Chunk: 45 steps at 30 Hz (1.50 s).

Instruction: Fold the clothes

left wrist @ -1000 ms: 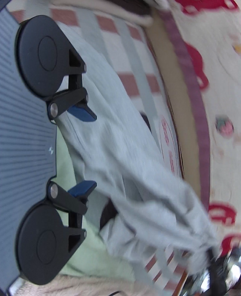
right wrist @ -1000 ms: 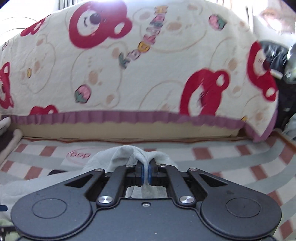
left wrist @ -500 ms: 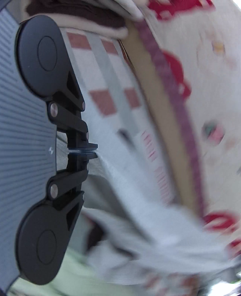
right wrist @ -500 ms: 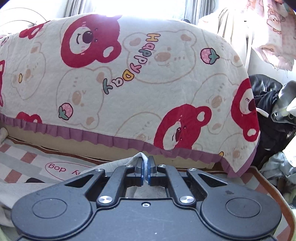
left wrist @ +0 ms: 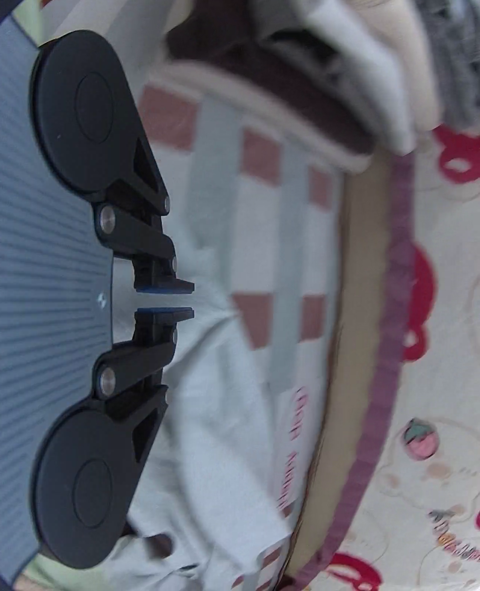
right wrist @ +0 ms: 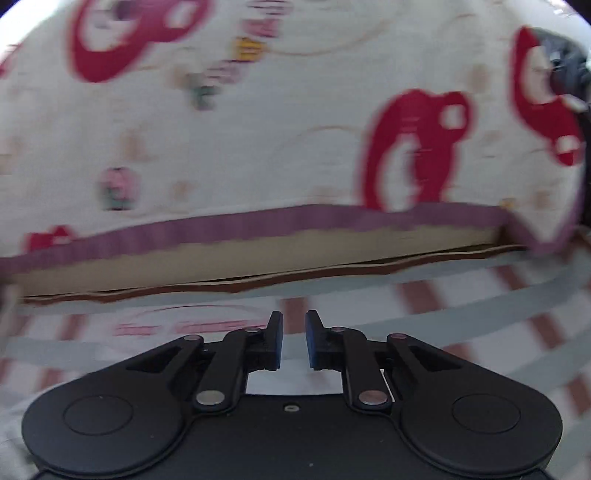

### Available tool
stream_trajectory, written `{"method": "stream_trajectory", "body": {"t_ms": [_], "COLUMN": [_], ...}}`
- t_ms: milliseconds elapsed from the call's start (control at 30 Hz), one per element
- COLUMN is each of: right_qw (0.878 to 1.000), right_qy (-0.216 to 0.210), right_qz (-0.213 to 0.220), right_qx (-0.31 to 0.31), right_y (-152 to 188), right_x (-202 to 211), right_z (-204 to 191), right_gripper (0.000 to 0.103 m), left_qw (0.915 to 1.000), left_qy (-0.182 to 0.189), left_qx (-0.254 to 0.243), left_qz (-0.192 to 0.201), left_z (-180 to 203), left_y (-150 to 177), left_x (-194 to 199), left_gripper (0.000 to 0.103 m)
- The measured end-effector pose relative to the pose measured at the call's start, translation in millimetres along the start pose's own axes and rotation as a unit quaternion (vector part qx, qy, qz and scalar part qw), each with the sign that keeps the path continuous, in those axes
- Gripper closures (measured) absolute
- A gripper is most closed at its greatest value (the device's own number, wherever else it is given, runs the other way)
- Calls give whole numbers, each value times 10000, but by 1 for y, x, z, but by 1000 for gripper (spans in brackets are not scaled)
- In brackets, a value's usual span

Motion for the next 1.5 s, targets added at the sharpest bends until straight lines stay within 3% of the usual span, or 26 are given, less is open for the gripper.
{"method": "stream_trajectory", "body": {"t_ms": [100,133,200,233,300,433,533,600,667,733,767,800,833,933,1033,1100,1167,1200,1300,1433,1500], "right_qw": [9924,9861,9708,9648,9539,9504,9657,9775,9824,9826,9823,9819,9817,9839,9842,9823,9757,9709,9587,9714,9710], "right_qy": [-1040,-1376,-1939,-2092,-2276,-2055,-1613,-1317,-1139,-1132,-1192,-1279,-1329,-1224,-1259,-1473,-1935,-2181,-2578,-1745,-1678], "right_qz": [-471,-689,-1088,-1213,-1429,-1668,-1313,-1044,-1093,-1255,-1261,-1253,-1250,-1242,-1191,-1119,-989,-956,-1158,-1219,-1216], "right_qx": [449,620,901,1036,1339,1633,1554,1273,1000,770,699,621,548,378,352,298,282,257,305,1048,1195], "right_y": [31,44,68,79,102,132,127,116,104,94,91,88,85,80,78,78,84,92,122,144,145], "right_x": [1,-1,-6,-9,-16,-42,-56,-66,-83,-104,-112,-116,-120,-122,-106,-90,-62,-46,-23,-33,-35], "right_z": [-60,-81,-120,-139,-173,-214,-209,-193,-181,-178,-179,-179,-179,-175,-170,-166,-165,-166,-176,-192,-196], "right_gripper": [71,69,62,56,56,50,51,52,56,74,80,93,102,102,91,88,66,49,46,46,46], "left_qw": [9998,9997,9992,9987,9974,9967,9969,9977,9982,9972,9966,9960,9958,9917,9798,9838,9897,9896,9838,9735,9666], "left_qy": [100,138,255,346,561,733,716,568,406,586,656,698,777,1244,1764,1437,1064,1054,1359,1887,2155], "left_qx": [-123,-92,59,108,175,49,30,54,81,97,134,188,231,256,683,671,328,275,440,629,597], "left_qz": [-119,-182,-317,-356,-406,-330,-313,-366,-429,-456,-483,-519,-424,199,645,836,897,937,1083,1125,1251], "left_z": [3,3,3,4,6,13,16,16,15,12,9,6,4,-2,-15,-19,-14,-12,-6,7,12], "left_y": [17,21,30,33,37,38,35,35,35,37,37,36,33,21,12,12,15,17,19,15,10], "left_x": [-2,-2,-3,-3,-1,2,-2,-13,-25,-39,-42,-44,-39,-4,28,38,42,44,51,59,68], "left_gripper": [83,78,76,76,74,59,46,44,44,50,74,90,98,98,98,98,98,98,98,99,99]}}
Point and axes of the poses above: each gripper's, at about its wrist camera, not at the fingertips, and x roughly against the way its jaws point, z to its right, y to its underside, the point moved 2 cm from there along -x, roughly the way its jaws point, and after that the axes turned 9 degrees about z, right-handed, at the moved point
